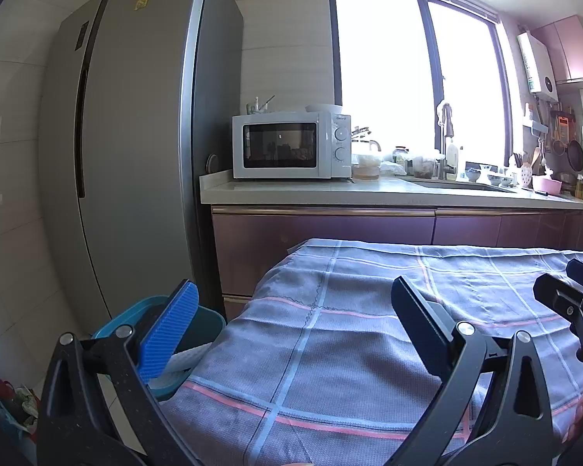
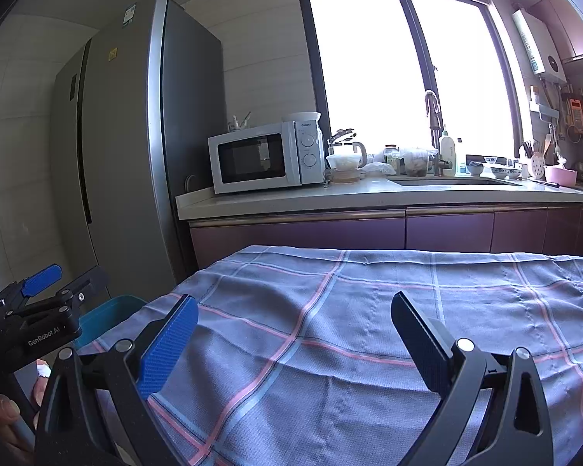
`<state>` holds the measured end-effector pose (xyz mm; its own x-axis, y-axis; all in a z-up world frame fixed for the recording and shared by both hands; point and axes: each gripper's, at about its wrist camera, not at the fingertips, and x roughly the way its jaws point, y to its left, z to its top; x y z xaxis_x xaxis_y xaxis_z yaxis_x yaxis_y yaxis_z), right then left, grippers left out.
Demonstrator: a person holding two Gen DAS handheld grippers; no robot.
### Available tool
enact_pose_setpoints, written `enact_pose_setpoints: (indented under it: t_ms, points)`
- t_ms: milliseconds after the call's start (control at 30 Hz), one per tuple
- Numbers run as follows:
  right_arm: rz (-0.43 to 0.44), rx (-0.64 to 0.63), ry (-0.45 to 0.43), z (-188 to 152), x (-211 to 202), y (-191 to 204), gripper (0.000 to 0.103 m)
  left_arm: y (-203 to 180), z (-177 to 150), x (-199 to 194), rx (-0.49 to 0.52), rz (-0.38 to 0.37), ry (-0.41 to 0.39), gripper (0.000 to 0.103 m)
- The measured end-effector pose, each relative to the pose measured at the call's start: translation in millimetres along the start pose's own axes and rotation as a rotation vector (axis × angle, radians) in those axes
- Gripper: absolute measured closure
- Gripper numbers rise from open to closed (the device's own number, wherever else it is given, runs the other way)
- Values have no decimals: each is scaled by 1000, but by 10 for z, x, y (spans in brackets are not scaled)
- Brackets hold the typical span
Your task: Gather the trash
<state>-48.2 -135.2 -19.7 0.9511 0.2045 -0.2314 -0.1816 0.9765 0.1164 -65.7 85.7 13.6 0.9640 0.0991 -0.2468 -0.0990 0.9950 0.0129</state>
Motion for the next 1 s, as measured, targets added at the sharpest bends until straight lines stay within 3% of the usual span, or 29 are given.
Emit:
enact_pose_setpoints:
  t_ms: [1000]
  points:
    - [-5, 12, -5, -9, -4, -32, 7, 11, 34, -13, -7, 3, -6, 5]
